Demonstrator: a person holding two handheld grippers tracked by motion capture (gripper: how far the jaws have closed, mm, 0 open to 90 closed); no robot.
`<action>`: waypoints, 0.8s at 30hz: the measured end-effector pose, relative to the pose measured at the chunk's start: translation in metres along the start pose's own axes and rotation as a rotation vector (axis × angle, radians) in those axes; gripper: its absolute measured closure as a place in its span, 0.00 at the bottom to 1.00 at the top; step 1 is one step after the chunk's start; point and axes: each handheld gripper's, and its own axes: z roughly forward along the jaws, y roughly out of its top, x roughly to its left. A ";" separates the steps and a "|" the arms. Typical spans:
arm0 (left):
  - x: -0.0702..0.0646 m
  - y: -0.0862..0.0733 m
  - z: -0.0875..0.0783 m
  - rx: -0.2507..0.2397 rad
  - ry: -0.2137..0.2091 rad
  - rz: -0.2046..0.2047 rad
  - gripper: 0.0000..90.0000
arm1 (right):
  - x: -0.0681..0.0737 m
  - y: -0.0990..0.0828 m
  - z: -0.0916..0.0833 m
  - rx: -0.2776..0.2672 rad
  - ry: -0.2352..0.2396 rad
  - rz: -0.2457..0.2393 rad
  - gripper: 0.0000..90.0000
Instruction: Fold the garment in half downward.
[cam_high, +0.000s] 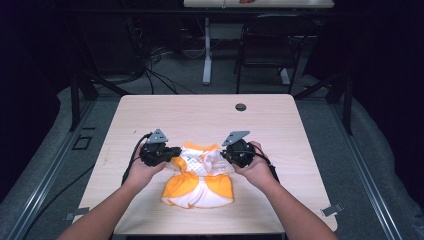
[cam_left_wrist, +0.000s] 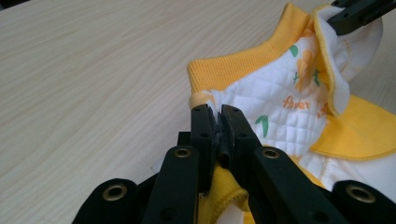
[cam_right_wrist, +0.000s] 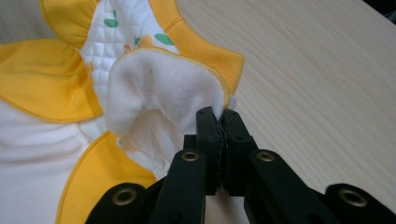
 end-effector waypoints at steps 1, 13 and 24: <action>-0.001 -0.002 0.001 0.002 -0.003 0.001 0.94 | 0.001 -0.002 0.001 0.001 0.006 0.001 0.97; -0.011 -0.024 0.003 0.016 -0.041 -0.001 0.93 | 0.015 -0.024 0.004 -0.007 0.039 0.028 0.97; -0.021 -0.041 0.004 0.028 -0.063 -0.011 0.93 | 0.027 -0.040 0.008 -0.012 0.064 0.040 0.96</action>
